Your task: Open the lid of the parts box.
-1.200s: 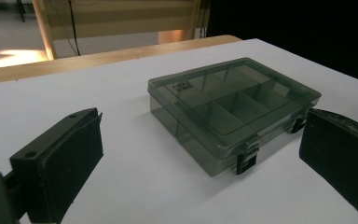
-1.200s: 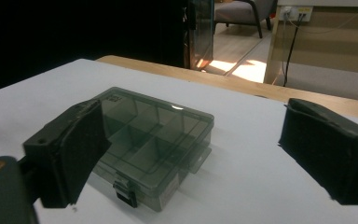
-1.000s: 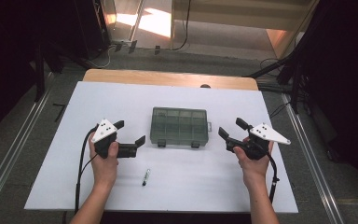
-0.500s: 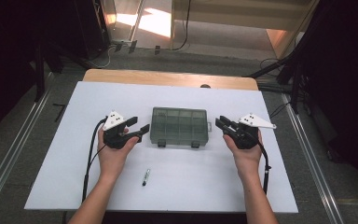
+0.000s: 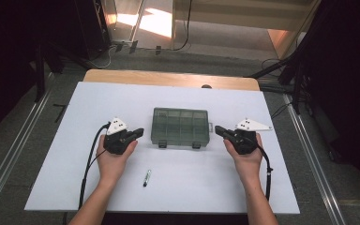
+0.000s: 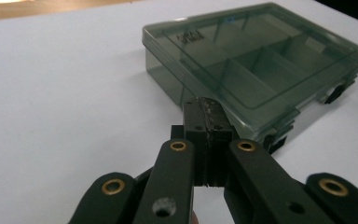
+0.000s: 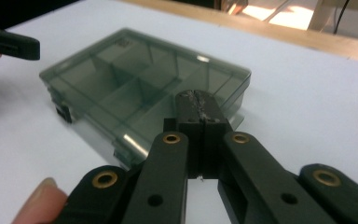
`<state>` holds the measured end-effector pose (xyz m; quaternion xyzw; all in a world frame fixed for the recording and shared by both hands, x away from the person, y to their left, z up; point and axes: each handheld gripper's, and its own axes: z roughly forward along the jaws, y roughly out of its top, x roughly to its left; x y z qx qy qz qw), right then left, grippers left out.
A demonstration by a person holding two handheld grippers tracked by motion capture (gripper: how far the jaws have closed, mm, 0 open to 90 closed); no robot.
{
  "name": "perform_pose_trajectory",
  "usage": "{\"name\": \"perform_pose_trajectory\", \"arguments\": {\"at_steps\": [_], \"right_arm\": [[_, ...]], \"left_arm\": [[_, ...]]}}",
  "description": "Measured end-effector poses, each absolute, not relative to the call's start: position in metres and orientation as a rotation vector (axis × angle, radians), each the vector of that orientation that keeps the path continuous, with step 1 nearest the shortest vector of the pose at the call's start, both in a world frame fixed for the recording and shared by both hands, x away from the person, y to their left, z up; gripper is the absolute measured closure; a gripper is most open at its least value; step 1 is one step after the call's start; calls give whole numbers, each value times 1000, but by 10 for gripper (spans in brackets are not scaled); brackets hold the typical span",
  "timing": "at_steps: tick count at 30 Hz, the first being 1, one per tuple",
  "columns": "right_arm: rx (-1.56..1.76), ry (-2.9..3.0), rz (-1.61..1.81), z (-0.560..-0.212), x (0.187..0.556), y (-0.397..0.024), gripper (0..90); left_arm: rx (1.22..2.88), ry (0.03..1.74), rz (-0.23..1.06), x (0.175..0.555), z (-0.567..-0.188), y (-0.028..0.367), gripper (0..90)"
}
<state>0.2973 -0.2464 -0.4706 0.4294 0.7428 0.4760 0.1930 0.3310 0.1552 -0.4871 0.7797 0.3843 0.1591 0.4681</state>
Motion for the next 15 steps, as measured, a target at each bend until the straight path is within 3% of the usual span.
{"name": "perform_pose_trajectory", "arguments": {"at_steps": [15], "right_arm": [[1227, 2232, 1241, -498, 296, -248, 900]], "left_arm": [[1944, 979, 329, 333, -501, 149, 900]]}}
